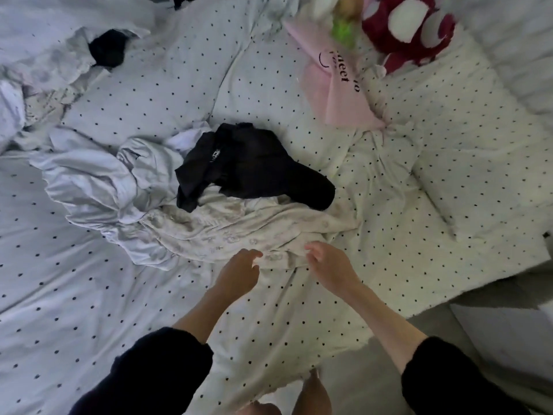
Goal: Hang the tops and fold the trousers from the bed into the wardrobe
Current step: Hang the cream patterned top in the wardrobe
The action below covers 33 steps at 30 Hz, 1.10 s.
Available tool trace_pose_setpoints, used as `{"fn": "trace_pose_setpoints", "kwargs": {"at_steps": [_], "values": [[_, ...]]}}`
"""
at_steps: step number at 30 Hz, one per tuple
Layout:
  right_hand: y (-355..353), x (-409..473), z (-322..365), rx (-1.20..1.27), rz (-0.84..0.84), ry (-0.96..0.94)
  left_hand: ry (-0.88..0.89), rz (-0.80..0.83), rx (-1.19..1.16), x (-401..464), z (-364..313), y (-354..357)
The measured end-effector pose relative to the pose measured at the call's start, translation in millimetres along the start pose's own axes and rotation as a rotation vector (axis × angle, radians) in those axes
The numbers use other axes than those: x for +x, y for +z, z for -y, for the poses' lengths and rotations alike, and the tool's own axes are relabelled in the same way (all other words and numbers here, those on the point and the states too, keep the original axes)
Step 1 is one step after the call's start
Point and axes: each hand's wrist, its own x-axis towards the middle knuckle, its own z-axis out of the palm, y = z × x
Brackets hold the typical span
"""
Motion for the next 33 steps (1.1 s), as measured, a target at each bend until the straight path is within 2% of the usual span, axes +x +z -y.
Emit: {"fn": "trace_pose_setpoints", "kwargs": {"at_steps": [2,5,8,11,12,14,17,22,23,25,26,27,30,31,33], "values": [[6.1,41.1,-14.9,-0.174,-0.005,-0.074,-0.035,-0.024,0.045,29.2,1.5,16.6],[25.6,87.7,-27.5,-0.607,-0.066,-0.292,-0.057,-0.105,0.204,61.8,8.7,41.2],[47.8,121.2,-34.1,-0.702,-0.092,-0.407,-0.06,-0.206,0.331,84.9,18.4,56.0],[59.8,142.3,-39.1,-0.751,0.019,-0.451,-0.019,-0.309,0.434,97.5,28.9,65.6],[61.8,146.6,-43.5,-0.722,0.051,-0.454,-0.004,-0.291,0.433,97.1,28.4,66.6],[56.2,145.9,-48.8,-0.6,0.131,-0.451,-0.043,-0.19,0.367,89.4,17.9,62.9],[40.7,127.7,-51.9,-0.447,0.34,-0.364,-0.156,0.008,0.225,69.8,11.8,52.1],[33.8,91.1,-55.1,-0.509,0.697,-0.288,-0.12,0.36,0.111,37.3,-2.1,36.9],[33.4,89.6,-51.5,-0.51,0.712,-0.279,-0.125,0.419,0.069,31.4,-4.3,37.4],[33.0,95.0,-45.1,-0.463,0.634,-0.266,-0.123,0.499,-0.017,26.7,-3.9,42.8],[34.6,102.1,-40.3,-0.453,0.545,-0.295,-0.13,0.462,-0.061,26.8,0.4,42.3],[35.4,109.1,-35.7,-0.442,0.441,-0.331,-0.154,0.356,-0.086,27.8,6.0,40.4],[51.1,139.9,-11.5,-0.399,0.184,-0.52,-0.161,-0.287,0.024,37.5,43.2,29.1],[58.1,150.7,-1.7,-0.426,0.146,-0.6,-0.142,-0.439,0.11,44.5,58.9,26.0],[78.7,172.3,18.0,-0.517,0.109,-0.729,-0.131,-0.546,0.281,61.1,92.6,21.8]]}}
